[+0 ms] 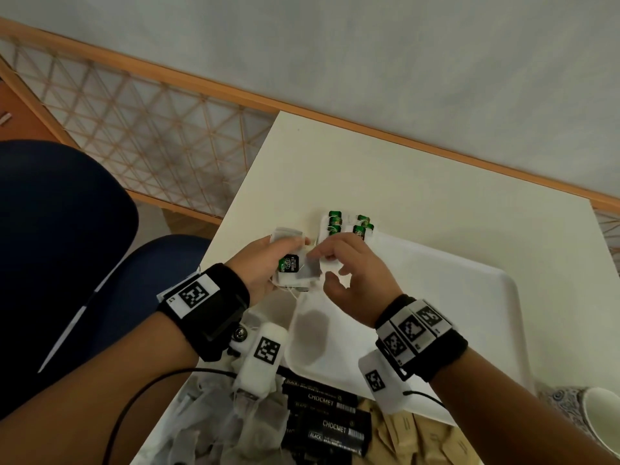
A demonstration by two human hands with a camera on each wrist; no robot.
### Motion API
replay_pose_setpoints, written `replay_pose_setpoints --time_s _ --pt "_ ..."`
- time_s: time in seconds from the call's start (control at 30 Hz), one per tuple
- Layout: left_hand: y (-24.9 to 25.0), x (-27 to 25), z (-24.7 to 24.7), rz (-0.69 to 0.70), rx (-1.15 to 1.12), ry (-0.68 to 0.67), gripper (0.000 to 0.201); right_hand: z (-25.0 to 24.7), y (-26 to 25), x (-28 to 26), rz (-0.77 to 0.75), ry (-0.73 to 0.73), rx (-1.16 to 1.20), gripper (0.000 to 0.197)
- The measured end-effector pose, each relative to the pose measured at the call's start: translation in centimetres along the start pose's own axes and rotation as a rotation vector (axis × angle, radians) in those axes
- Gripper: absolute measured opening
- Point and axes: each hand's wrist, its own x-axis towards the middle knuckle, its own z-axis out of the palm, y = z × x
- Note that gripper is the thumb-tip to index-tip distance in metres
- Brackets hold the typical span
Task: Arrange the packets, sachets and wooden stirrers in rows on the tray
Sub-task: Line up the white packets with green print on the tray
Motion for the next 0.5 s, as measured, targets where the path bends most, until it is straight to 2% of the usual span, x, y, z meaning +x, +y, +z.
replay_pose_setpoints --time_s 0.07,0.2,0.33,0.4,0.5 --pt "-0.01 -0.08 0.22 -0.027 -0.009 -0.035 0.029 0.01 -0.01 -0.28 -0.033 0.031 -0.037 0.034" --pt "-0.24 -0.15 0.65 -0.071 -0.056 -0.035 0.034 -0.10 -0.32 -0.28 -0.021 0.095 -0.057 0.030" --pt "-0.53 -0.18 0.82 -0.070 -0.036 -0.043 0.024 -0.09 -0.77 -0.02 0.015 -0.024 -0.147 0.039" --pt "-0.64 -0.25 0.70 -0.078 -0.023 -0.044 0.026 -0.12 -0.77 0.16 0.034 -0.068 -0.181 0.041" --pt "-0.45 -0.44 0.41 -0.086 0.021 -0.038 0.029 -0.28 -0.58 0.19 0.074 -0.076 -0.183 0.030"
